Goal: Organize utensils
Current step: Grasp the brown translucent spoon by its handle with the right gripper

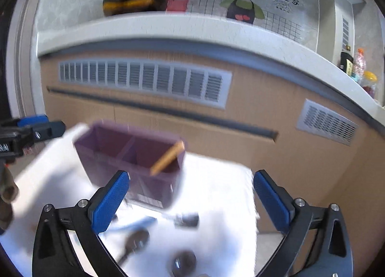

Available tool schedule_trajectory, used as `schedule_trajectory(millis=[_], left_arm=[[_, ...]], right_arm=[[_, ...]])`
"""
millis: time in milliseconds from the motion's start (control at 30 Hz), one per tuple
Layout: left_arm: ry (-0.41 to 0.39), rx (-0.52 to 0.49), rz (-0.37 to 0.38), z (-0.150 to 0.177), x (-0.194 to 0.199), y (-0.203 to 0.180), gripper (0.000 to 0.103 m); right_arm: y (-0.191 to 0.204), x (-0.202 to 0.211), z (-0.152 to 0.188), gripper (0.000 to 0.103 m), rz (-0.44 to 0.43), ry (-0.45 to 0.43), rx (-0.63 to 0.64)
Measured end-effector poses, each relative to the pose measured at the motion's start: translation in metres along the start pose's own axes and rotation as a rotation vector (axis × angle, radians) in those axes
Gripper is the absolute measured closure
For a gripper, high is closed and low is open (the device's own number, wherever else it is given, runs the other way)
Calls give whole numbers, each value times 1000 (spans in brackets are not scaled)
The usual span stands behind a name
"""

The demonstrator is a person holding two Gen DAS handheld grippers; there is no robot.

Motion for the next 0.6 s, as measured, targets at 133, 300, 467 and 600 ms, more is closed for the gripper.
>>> schedule_trajectory(millis=[133, 300, 467, 600], left_arm=[[61, 5, -22, 32, 2, 0, 2], [99, -19, -53, 62, 10, 2, 0], [115, -13, -87, 77, 16, 8, 0], [130, -8, -88, 84, 14, 11, 0]], right_arm=[[6, -8, 38, 1, 10, 116, -5], [4, -29, 74, 1, -80, 270, -60], [-5, -45, 90, 23, -84, 351, -132], [-1, -52, 94, 31, -71, 393, -116]])
Point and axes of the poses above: each gripper's, at about its wrist camera, not at the fingertips, and x roughly against the way its jaws point, y to its left, z to its underside, the point moved 1 cm from there along -x, roughly the way its jaws point
